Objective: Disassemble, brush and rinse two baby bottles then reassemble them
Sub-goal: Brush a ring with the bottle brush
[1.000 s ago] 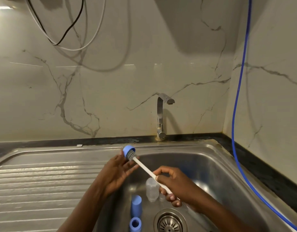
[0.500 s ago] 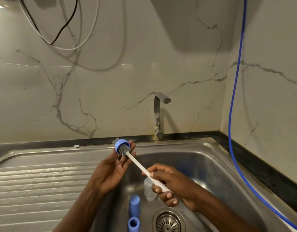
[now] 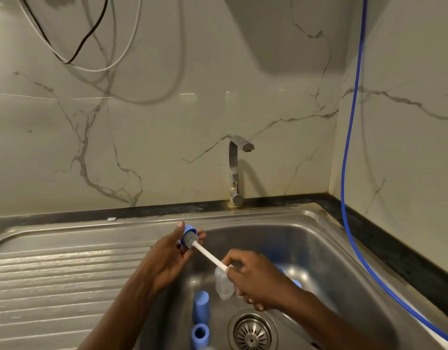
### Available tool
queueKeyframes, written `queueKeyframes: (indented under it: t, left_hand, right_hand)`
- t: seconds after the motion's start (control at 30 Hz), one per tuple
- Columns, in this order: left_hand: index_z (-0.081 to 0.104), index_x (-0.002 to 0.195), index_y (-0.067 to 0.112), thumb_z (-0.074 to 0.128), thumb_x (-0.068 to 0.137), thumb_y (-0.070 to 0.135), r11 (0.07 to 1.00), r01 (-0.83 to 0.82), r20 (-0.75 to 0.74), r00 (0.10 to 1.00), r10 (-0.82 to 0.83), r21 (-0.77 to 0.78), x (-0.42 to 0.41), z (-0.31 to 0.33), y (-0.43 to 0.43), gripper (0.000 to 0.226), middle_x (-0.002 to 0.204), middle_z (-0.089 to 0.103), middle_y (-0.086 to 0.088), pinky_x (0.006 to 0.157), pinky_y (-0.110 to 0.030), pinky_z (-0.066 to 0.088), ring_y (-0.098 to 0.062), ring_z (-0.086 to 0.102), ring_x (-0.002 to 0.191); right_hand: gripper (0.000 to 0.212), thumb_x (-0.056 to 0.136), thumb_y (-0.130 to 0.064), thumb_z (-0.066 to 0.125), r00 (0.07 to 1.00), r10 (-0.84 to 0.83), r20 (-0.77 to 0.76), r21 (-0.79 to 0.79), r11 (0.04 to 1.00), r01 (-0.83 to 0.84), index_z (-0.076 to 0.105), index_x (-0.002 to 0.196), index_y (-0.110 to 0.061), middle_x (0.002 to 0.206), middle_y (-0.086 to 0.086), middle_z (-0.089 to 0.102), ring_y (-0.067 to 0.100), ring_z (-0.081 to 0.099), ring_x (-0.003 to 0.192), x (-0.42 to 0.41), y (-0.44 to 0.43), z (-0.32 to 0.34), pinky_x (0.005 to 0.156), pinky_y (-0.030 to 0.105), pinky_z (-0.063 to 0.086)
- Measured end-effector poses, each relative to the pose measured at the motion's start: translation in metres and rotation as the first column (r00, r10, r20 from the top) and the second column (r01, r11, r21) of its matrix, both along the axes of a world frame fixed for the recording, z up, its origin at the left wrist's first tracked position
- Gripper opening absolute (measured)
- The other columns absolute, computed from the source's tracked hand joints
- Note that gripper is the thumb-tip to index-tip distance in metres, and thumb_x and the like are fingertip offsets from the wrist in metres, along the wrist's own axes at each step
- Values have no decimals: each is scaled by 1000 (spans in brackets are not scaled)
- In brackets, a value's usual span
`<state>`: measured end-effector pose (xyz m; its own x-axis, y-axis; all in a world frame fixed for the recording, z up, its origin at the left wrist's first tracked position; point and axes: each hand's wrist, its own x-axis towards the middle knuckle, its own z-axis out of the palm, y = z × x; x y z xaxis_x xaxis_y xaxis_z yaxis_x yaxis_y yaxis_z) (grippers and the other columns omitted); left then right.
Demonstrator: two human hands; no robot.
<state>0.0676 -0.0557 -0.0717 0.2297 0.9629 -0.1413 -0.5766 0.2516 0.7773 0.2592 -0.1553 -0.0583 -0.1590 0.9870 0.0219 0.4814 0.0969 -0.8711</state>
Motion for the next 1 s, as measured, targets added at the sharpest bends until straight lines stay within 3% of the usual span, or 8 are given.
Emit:
queueKeyframes:
  t: [0.1,0.17,0.33,0.5,0.63,0.77,0.9,1.0]
  left_hand:
    - [51,134,-4,48,93,32,992,115,282,951,-125,49,-8,6,-4,54,131,60,-26,92,-47,54,-33,66,112]
    - [58,131,-4,44,95,35,990,138,243,960,-143,37,-7,1,-6,54,129,62,-22,97,-51,51,-34,63,118]
    - [57,108,4,48,101,13,993,-108,-247,962,116,47,-1,-9,4,15,94,61,-19,74,-36,55,-24,63,77]
    - [59,111,2,52,101,27,992,-122,-280,953,119,5,5,-8,2,29,106,65,-26,85,-38,53,-31,65,92]
    - [51,131,-6,56,92,23,999,-13,57,998,14,-29,1,-5,-1,48,126,61,-29,92,-45,56,-37,65,111]
    - [53,138,0,73,82,21,983,144,260,951,-168,111,-9,-4,0,63,136,59,-20,98,-54,48,-33,59,123]
    - [57,118,2,55,91,23,997,-54,-70,996,58,57,1,-12,5,35,112,63,-20,78,-36,60,-28,66,93]
    - [56,122,1,48,101,15,994,-99,-159,982,106,52,-1,-13,10,26,121,61,-28,90,-38,52,-31,65,100]
  right_hand:
    - [16,98,-18,44,884,36,-467,-314,927,-203,59,103,-21,62,3,46,7,30,40,2,-3,10,34,14,23]
    - [19,99,-17,44,851,26,-524,-352,904,-244,60,108,-18,61,2,46,7,29,40,2,-3,11,34,14,22]
    - [11,94,-26,46,938,-149,314,185,978,93,55,100,-24,75,-2,57,16,51,69,2,2,-6,56,23,38]
    - [13,95,-32,43,854,-158,496,274,962,19,52,105,-29,92,5,59,23,58,85,4,2,-10,65,31,43]
    - [12,94,-18,43,991,-6,-132,-111,994,-8,55,94,-22,66,3,50,11,39,42,-5,-3,2,36,18,30]
    - [20,100,-16,41,812,29,-583,-340,899,-276,58,110,-19,63,2,44,6,28,41,0,-4,17,32,14,22]
    - [13,97,-18,42,990,-52,-133,-117,993,37,55,100,-18,64,-1,50,9,41,44,-4,-2,11,38,19,30]
    - [9,94,-25,44,897,-190,398,293,953,72,50,97,-20,79,4,59,23,58,74,1,1,-1,61,32,45]
